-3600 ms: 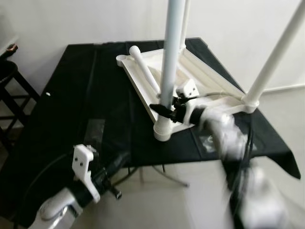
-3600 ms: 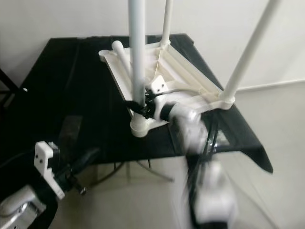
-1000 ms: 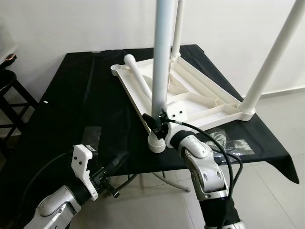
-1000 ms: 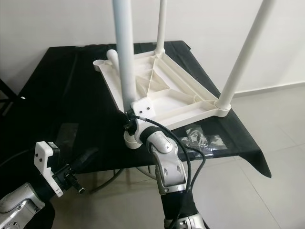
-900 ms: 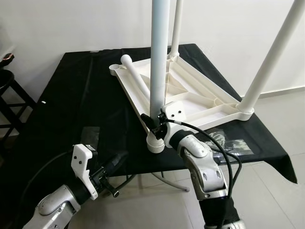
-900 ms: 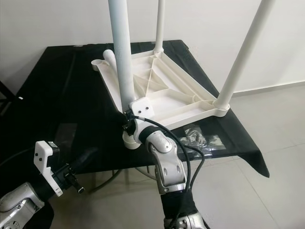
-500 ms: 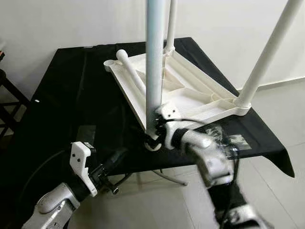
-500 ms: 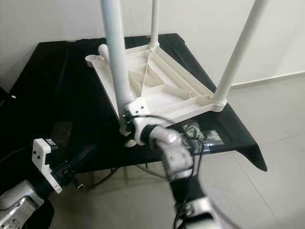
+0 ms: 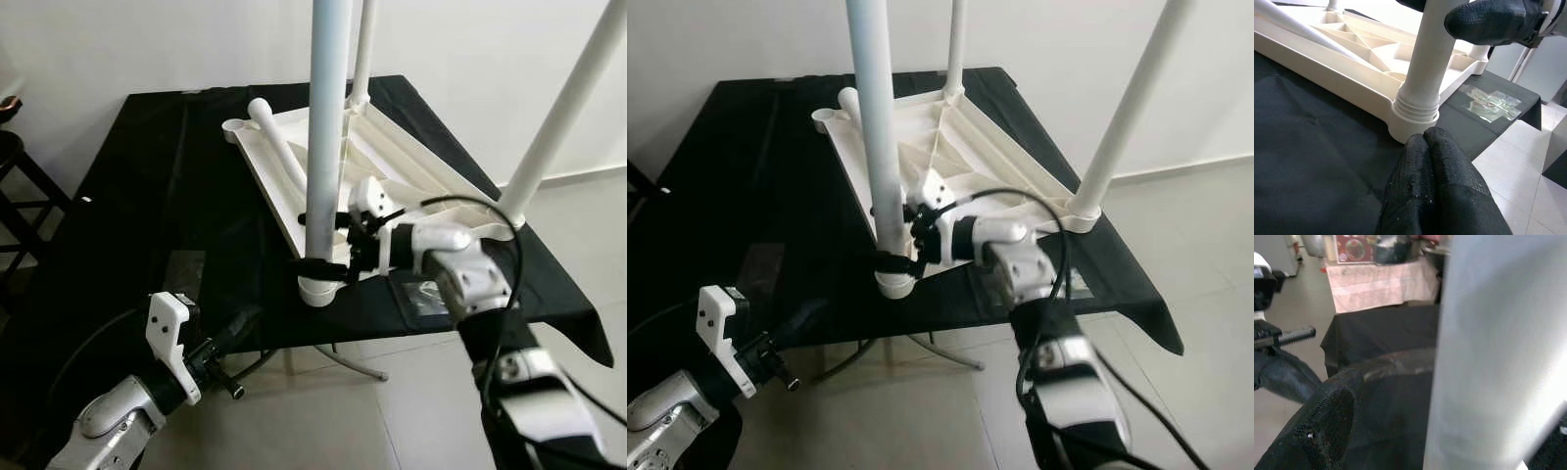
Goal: Building children table
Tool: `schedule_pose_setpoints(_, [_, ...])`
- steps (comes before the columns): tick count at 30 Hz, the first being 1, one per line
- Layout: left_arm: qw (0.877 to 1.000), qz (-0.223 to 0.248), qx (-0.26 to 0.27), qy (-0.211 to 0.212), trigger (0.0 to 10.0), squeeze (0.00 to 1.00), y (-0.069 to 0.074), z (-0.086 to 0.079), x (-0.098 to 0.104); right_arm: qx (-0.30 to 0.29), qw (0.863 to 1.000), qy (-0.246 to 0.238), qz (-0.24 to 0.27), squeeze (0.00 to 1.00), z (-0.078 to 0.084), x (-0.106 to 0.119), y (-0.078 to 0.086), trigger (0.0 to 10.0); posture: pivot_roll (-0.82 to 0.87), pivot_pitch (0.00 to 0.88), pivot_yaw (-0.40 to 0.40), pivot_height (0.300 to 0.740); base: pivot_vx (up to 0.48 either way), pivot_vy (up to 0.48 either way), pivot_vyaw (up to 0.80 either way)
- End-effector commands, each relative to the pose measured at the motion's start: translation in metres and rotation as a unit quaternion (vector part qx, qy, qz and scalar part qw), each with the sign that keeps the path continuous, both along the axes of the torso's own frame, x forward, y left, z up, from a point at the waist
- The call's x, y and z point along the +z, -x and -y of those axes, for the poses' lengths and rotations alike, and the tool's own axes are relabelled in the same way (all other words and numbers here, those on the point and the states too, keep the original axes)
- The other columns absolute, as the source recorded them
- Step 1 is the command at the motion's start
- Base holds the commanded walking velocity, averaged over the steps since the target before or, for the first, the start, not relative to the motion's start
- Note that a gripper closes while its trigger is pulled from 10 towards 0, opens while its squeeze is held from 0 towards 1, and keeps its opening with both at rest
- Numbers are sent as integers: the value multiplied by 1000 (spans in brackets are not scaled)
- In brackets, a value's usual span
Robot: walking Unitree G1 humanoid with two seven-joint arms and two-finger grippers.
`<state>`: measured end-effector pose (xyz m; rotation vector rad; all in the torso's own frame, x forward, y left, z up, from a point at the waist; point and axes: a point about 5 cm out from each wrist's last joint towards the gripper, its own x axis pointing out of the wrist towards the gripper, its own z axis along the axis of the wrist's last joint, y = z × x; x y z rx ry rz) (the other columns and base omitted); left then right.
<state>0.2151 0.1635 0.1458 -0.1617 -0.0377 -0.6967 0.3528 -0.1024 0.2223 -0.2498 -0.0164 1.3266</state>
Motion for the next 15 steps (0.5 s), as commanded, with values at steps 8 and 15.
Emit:
schedule_pose_setpoints(8, [1000, 4, -4, 1, 10000, 0, 3, 2, 5, 35, 999, -1, -1, 0, 4, 7, -11, 0, 55, 110, 6, 740, 0, 0, 0])
schedule_pose_setpoints(15, [1000, 2, -3, 2, 10000, 0, 5, 2, 3, 42, 999, 10, -2, 0, 14, 8, -14, 0, 54, 96, 4, 740, 0, 0, 0])
